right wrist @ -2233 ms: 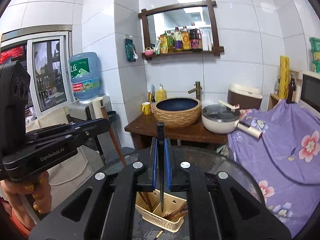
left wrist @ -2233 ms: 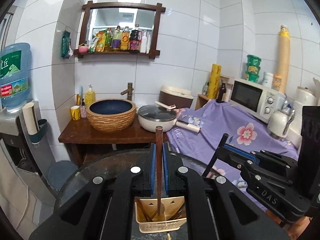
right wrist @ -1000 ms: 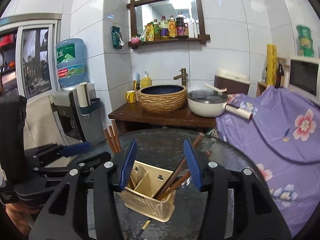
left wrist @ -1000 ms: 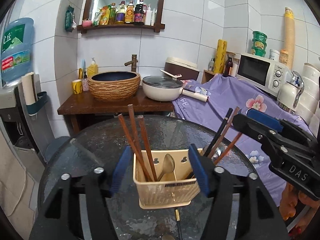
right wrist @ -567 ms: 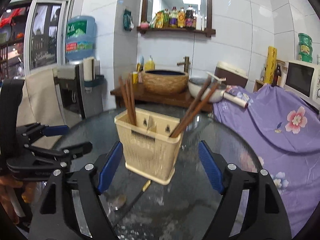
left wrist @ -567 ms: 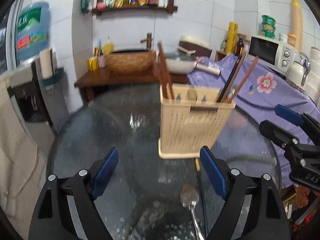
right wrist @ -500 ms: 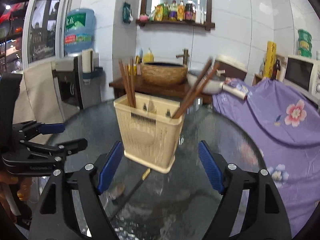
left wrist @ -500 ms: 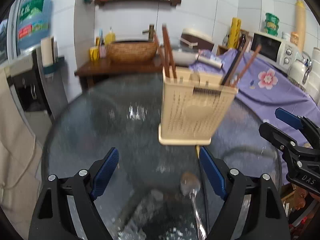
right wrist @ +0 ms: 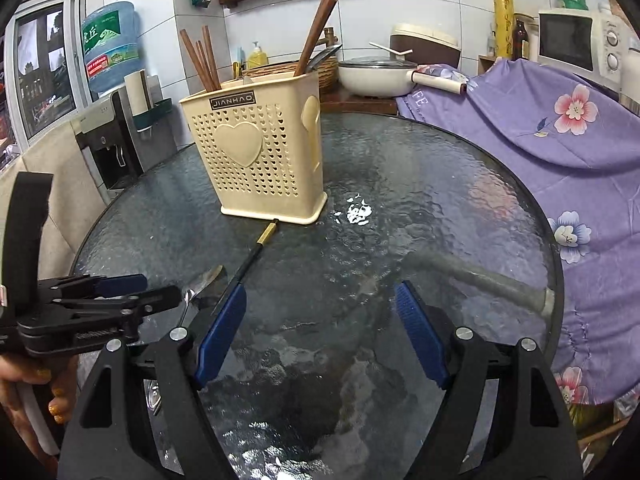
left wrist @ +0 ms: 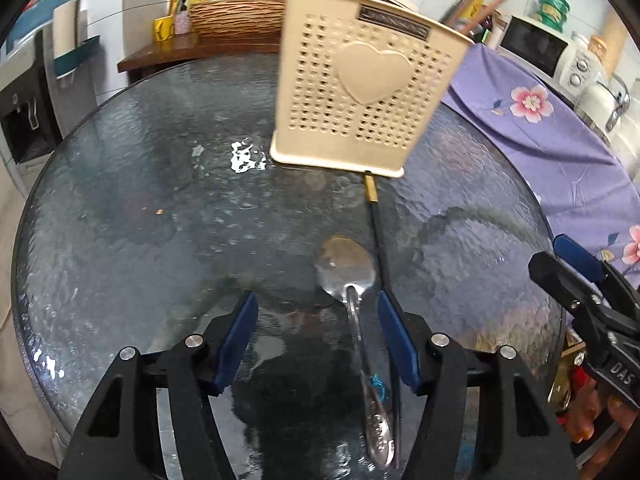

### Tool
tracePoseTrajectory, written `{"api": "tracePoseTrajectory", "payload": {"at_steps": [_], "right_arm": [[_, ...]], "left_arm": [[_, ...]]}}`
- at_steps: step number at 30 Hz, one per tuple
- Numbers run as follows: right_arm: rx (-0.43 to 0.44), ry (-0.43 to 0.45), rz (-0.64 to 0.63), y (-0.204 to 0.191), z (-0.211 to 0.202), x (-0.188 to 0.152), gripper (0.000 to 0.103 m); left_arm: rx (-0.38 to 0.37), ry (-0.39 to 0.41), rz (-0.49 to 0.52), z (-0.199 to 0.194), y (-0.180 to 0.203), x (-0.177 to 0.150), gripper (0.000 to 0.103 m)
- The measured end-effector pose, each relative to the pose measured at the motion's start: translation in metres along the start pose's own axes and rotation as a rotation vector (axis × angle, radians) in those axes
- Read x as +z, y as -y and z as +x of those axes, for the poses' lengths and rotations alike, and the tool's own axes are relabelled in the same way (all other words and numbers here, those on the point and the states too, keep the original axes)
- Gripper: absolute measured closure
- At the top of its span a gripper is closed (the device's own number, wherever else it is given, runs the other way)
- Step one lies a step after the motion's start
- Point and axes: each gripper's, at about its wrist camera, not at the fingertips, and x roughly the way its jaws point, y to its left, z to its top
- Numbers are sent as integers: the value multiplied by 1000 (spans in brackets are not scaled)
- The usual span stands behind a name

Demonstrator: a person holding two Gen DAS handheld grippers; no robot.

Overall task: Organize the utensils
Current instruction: 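Move both tools down to the metal spoon and black chopstick on the table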

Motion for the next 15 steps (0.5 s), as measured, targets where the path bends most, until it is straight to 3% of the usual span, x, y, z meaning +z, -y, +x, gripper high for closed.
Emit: {"api": "tracePoseTrajectory", "payload": {"at_steps": [8, 15], "right_arm": [[39, 2, 12, -3, -5, -2, 26], [54, -12, 19, -3, -2, -6, 26]], "left_arm": [[36, -29, 5, 15, 9, -4, 53], [48, -41, 9, 22, 15, 4, 54]]}}
